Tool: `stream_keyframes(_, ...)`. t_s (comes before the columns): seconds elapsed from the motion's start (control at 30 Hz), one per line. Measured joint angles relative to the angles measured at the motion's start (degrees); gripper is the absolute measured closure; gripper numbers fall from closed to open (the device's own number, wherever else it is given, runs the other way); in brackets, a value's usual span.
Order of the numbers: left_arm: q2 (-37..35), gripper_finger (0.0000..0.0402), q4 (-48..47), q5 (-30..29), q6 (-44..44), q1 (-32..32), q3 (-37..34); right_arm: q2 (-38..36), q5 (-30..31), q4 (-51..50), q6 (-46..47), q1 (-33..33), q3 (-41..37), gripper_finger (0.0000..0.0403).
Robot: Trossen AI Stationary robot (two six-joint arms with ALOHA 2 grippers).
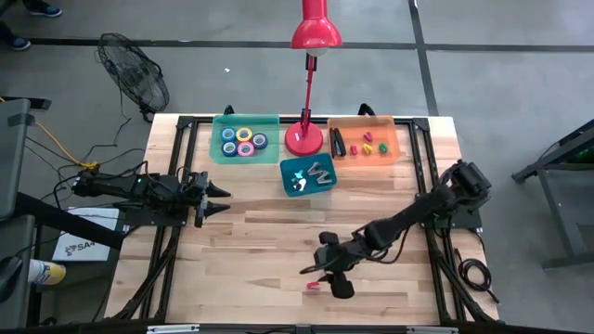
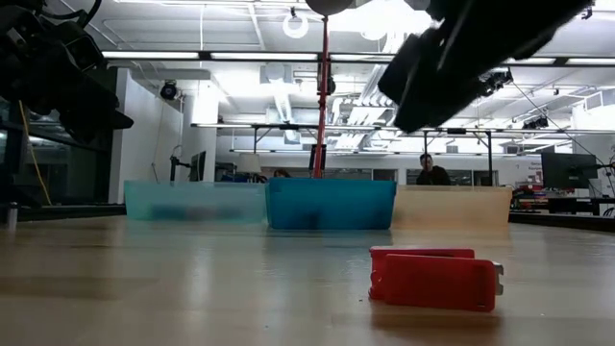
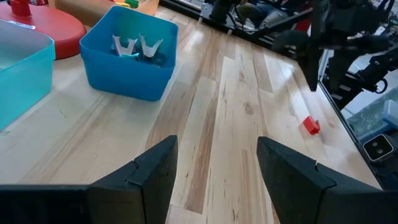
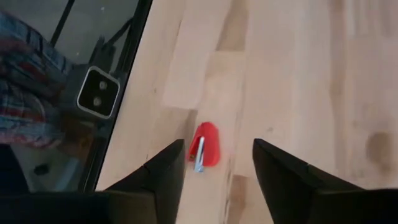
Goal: Pick and place Stapler, Stapler remover, tape
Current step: Put the red stapler into the orange bin
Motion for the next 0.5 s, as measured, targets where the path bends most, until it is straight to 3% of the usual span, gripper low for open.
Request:
stream_keyframes(0.3,0.0,0.0184,0.0,0.0,0.0,0.0,0.0,4.5,-2.7,2.2,-1.8,0.5,0.5,0.0139)
stream_keyframes(0.5,0.0,0.0184,0.0,0.0,0.0,0.0,0.0,9.5,-1.9,2.1,-8.3,2.4,5.5,0.0129)
